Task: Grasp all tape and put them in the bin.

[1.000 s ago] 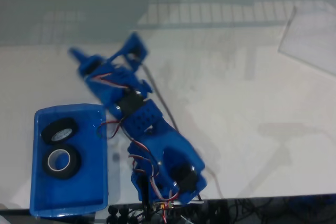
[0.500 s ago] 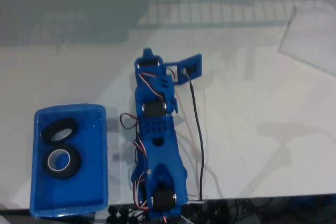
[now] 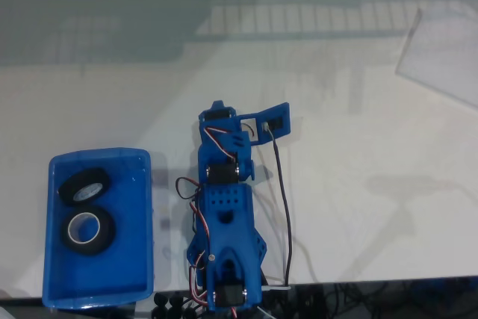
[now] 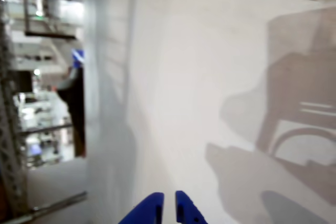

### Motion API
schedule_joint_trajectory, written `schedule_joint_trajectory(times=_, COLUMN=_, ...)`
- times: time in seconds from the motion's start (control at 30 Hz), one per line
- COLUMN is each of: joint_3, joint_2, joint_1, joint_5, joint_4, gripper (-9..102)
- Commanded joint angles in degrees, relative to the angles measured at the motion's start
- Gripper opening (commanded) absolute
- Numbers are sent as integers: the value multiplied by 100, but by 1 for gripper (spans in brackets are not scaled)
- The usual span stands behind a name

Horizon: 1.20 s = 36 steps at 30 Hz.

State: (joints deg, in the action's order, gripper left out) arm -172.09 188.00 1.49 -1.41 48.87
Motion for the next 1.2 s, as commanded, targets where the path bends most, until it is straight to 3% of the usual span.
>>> schedule_joint_trajectory(times=0.0, joint_3=-79, joint_2=246, joint_1=-9, joint_5=-114, joint_4=237, gripper=0)
schedule_joint_trajectory(times=1.17, joint_3=-352, joint_2=246, joint_1=-44, joint_5=-272, joint_4=211, gripper=0)
